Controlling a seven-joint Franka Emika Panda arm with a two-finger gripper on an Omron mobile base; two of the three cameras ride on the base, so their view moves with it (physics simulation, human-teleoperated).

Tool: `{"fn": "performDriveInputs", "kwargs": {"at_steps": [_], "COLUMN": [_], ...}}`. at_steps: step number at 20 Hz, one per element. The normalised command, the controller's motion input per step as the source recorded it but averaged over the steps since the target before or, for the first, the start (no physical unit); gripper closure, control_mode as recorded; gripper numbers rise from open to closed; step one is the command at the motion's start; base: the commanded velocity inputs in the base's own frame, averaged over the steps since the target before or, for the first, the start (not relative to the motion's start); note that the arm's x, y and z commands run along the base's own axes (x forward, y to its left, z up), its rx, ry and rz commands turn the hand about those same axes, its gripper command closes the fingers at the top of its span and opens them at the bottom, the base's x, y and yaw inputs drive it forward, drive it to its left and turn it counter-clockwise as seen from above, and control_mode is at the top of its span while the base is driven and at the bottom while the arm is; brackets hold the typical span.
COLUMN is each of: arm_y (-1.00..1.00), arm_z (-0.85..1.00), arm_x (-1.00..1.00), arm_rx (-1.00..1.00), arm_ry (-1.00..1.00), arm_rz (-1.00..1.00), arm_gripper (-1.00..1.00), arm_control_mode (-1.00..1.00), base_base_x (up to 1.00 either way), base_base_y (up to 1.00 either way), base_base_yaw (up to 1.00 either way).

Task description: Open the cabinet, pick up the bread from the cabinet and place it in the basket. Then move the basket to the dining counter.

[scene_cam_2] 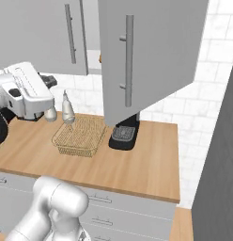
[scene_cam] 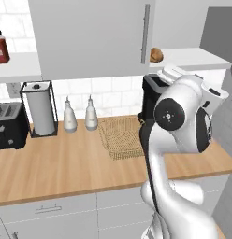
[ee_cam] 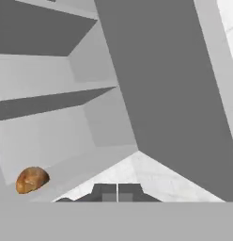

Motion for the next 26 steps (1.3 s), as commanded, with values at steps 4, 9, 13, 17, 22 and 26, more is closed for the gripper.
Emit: {"fn": "performDriveInputs", "kwargs": {"at_steps": [4, 9, 13, 17, 22, 26], "arm_y": [-0.52, -0.51, -0.80, -0.57, -0.68, -0.83], "arm_z": [0.00, 0.00, -0.06, -0.17, -0.13, -0.01], "arm_x": [0.62, 0.53, 0.50, 0.48, 0.34, 0.05], "arm_rx": [-0.02, 0.00, 0.00, 0.00, 0.00, 0.00], "arm_ry": [0.11, 0.04, 0.04, 0.03, 0.01, 0.00], "arm_rz": [-0.20, -0.16, -0.12, -0.09, -0.07, -0.09], "arm_gripper": [1.00, 1.00, 1.00, 1.00, 1.00, 1.00], "arm_control_mode": [-1.00, -1.00, -1.00, -1.00, -1.00, -1.00], "base_base_x": [0.00, 0.00, 0.00, 0.00, 0.00, 0.00], "base_base_y": [0.00, 0.00, 0.00, 0.00, 0.00, 0.00], "base_base_yaw": [0.00, 0.00, 0.00, 0.00, 0.00, 0.00]}}
